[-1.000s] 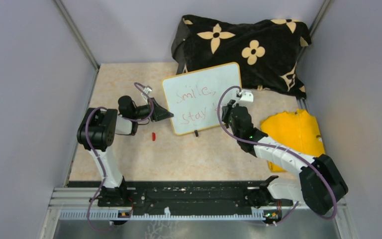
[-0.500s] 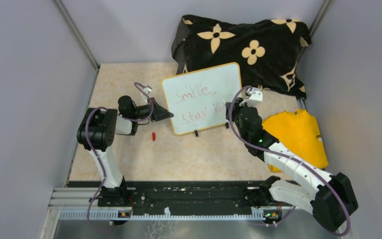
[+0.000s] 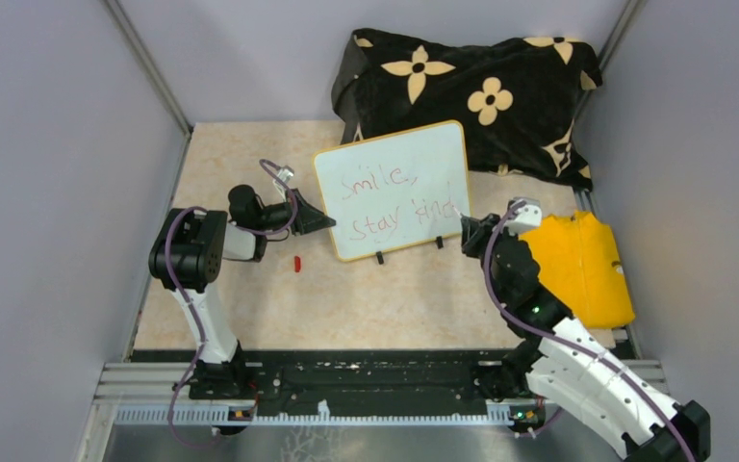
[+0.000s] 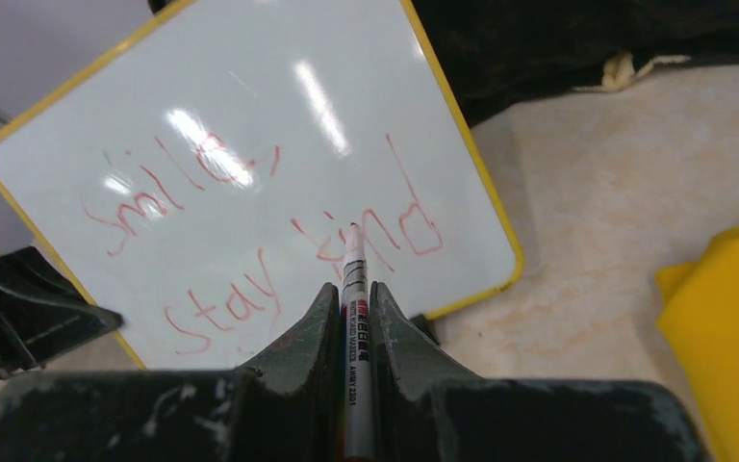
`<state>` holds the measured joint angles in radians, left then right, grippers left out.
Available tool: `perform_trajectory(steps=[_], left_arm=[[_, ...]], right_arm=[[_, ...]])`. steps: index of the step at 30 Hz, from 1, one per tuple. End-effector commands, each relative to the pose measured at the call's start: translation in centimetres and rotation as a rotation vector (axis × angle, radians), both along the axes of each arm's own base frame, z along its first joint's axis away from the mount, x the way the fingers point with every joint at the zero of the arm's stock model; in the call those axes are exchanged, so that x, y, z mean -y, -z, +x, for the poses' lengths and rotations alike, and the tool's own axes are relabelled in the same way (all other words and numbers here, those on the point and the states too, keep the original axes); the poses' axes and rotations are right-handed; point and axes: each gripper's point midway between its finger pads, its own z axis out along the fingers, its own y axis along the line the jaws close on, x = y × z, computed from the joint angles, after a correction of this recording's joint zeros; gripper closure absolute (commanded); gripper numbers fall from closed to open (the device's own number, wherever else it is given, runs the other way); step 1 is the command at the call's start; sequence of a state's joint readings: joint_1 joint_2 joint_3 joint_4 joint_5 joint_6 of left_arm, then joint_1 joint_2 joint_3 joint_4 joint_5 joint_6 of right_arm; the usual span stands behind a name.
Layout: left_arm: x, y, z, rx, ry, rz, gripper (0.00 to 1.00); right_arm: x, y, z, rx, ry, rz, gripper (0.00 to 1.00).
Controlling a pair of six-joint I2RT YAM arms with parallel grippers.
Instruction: Write a sentence on the whiteboard
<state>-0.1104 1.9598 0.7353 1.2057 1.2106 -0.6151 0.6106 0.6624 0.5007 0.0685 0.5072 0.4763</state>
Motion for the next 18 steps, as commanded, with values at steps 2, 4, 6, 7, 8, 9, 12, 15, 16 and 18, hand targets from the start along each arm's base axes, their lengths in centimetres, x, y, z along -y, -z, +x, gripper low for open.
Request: perform_trajectory(steps=[2, 4, 6, 7, 8, 9, 12, 15, 16, 18], left_arm=[[-0.1, 2.3, 0.2, -0.111, -0.036, 0.023, 0.95], [-0.1, 2.3, 0.2, -0.11, -0.035, 0.023, 0.95], [-0.1, 2.2, 0.2, -0.109, -0.035, 0.023, 0.94], [-0.1, 2.2, 0.2, -0.109, -0.035, 0.023, 0.95], [-0.1, 2.2, 0.2, -0.106, -0.035, 0.023, 0.95], [-0.1, 2.2, 0.2, -0.107, -0.035, 0.023, 0.95], [-0.1, 2.3, 0.2, -0.112, -0.036, 0.023, 0.95], [-0.1, 2.3, 0.2, -0.113, -0.037, 0.024, 0.95], [-0.1, 2.3, 0.2, -0.114, -0.038, 0.023, 0.94], [-0.1, 2.2, 0.2, -0.112, -0.039, 0.023, 0.95]], right_arm=[[2.2, 4.0, -1.4, -0.08, 0.065, -0.026, 1.0], [2.5, 4.8, -1.8, -0.092, 0.071, -0.022, 1.0], [2.6, 5.4, -1.9, -0.102, 0.076, -0.021, 1.0], [2.6, 5.6, -1.9, -0.107, 0.079, -0.018, 1.0], [2.6, 5.8, -1.9, -0.11, 0.079, -0.018, 1.0], [2.5, 5.8, -1.8, -0.112, 0.081, -0.018, 1.0], [2.4, 5.8, -1.4, -0.116, 0.092, -0.005, 1.0], [2.1, 5.6, -0.8, -0.116, 0.104, 0.02, 1.0], [2.0, 5.3, -0.6, -0.109, 0.106, 0.039, 1.0], [1.8, 5.0, -0.2, -0.115, 0.105, 0.063, 1.0]])
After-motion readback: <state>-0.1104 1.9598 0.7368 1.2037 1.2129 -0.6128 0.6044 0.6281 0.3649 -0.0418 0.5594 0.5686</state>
